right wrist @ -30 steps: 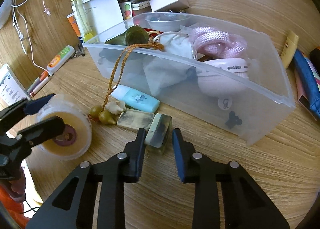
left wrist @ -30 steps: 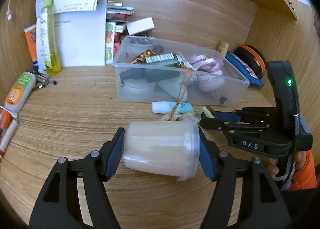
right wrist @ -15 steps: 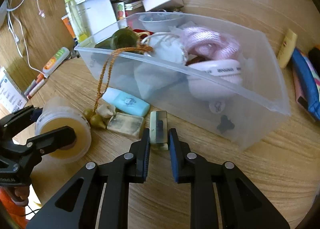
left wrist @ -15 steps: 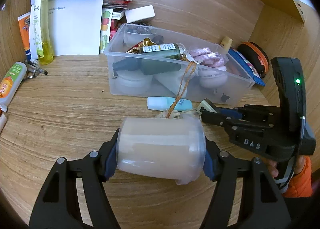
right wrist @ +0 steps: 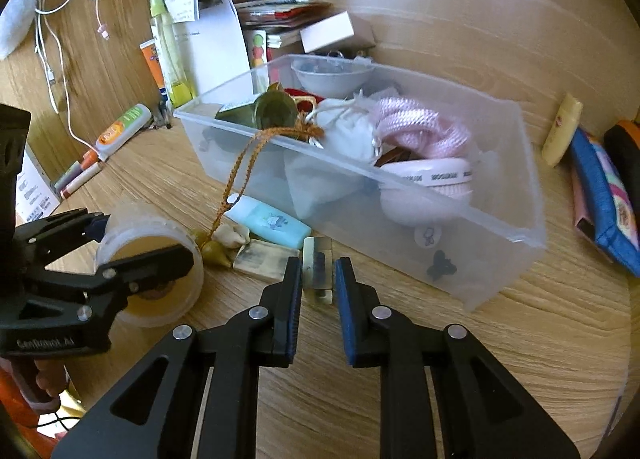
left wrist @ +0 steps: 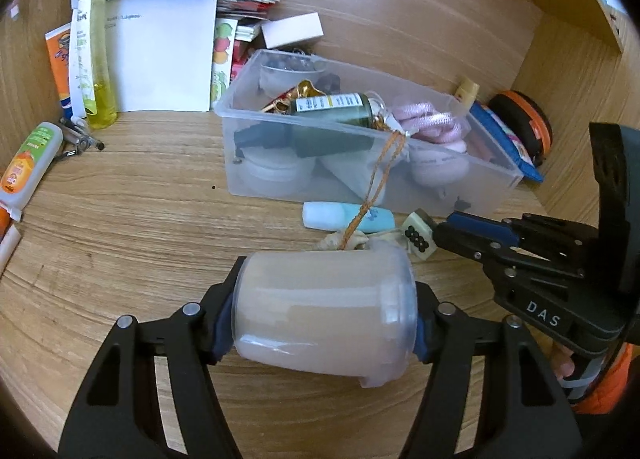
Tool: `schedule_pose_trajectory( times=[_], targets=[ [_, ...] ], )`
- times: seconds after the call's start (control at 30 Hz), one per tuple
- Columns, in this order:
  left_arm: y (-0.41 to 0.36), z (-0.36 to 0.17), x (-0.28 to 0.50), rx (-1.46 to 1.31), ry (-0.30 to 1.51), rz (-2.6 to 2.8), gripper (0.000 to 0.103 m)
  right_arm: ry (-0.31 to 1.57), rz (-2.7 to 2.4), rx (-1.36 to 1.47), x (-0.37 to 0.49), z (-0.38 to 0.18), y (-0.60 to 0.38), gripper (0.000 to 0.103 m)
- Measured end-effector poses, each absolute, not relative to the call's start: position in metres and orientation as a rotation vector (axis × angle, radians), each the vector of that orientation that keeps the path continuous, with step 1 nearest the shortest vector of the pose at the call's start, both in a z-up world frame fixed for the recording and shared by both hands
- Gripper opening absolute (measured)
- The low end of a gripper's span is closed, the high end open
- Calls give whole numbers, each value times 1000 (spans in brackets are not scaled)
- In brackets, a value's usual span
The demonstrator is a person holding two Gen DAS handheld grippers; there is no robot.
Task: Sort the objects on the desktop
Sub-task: 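Carry the cream jar and soap bar over the clear box with both tools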
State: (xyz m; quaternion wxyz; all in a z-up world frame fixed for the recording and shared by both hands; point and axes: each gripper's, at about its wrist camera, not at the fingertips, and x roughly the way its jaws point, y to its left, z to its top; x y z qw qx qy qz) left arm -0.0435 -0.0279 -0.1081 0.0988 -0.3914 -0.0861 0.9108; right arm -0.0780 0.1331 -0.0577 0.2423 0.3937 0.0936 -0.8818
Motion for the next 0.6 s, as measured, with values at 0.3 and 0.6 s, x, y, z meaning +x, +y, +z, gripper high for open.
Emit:
schedule_pose_trajectory(
  times=[0.3,0.6],
  targets=[
    [-35,-77,-33,-1033,-275,2759,66,262,-2446,989,-67,-34,138,15],
    [-45,-45,-33,-914,-298,2800,66,242,-2496,901,-59,-8,152,15]
  ],
)
